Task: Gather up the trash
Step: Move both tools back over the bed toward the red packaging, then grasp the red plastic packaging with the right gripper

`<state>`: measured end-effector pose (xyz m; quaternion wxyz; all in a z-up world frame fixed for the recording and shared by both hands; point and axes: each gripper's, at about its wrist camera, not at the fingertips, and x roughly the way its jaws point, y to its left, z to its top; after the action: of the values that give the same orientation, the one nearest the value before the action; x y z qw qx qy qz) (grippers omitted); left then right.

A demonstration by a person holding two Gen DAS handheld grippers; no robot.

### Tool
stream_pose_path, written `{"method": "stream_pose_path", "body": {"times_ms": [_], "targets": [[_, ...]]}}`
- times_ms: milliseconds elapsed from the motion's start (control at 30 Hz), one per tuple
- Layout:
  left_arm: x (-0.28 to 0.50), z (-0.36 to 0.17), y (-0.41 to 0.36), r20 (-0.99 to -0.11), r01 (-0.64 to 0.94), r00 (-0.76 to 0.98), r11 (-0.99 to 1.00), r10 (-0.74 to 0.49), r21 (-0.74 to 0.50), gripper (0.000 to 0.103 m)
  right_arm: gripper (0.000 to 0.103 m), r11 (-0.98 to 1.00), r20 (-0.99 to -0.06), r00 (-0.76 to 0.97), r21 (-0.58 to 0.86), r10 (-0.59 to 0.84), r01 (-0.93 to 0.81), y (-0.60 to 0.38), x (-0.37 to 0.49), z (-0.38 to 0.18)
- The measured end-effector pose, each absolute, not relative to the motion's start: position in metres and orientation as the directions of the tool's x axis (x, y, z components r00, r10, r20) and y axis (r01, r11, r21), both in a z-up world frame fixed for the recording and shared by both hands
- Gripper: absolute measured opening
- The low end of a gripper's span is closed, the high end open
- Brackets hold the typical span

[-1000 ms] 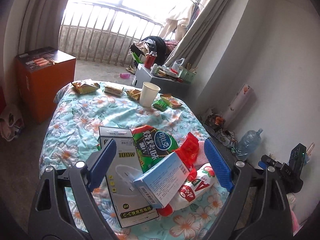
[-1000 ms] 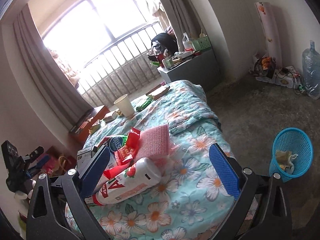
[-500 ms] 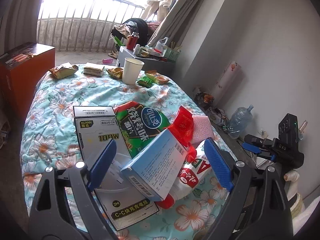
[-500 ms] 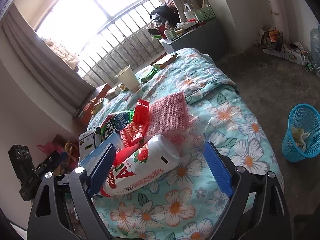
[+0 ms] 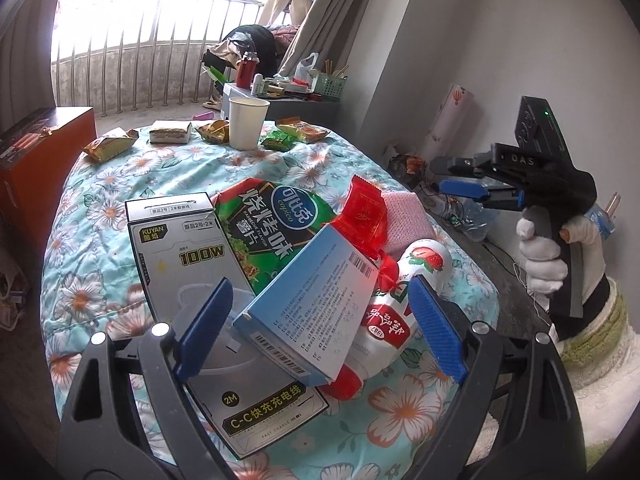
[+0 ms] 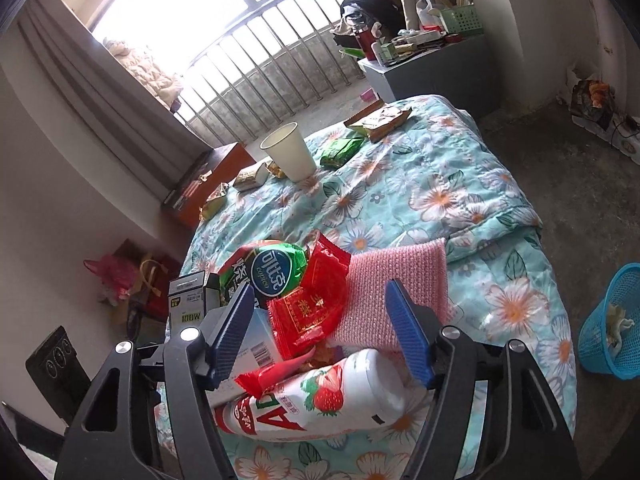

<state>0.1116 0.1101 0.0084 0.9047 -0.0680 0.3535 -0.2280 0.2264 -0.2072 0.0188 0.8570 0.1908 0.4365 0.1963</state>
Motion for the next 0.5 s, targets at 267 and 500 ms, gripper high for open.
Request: {"method": "stream_pose_path", "body": {"times_ms": [267, 500], "targets": [[0.109, 0.005, 0.109, -0.622, 0.362, 0.64, 0.891, -0.451, -0.274, 0.085, 0.067, 0.872, -0.794, 0.378, 0.369, 0.476, -0.321, -0.163, 0.309, -0.017], [0.109, 0.005, 0.111, -0.626, 0.35, 0.646, 0.898, -0.437, -0.266, 0.085, 0.039, 0.852, -0.83, 0.289, 0.356, 0.477, -0.385, -0.148, 0.32, -0.038]]}}
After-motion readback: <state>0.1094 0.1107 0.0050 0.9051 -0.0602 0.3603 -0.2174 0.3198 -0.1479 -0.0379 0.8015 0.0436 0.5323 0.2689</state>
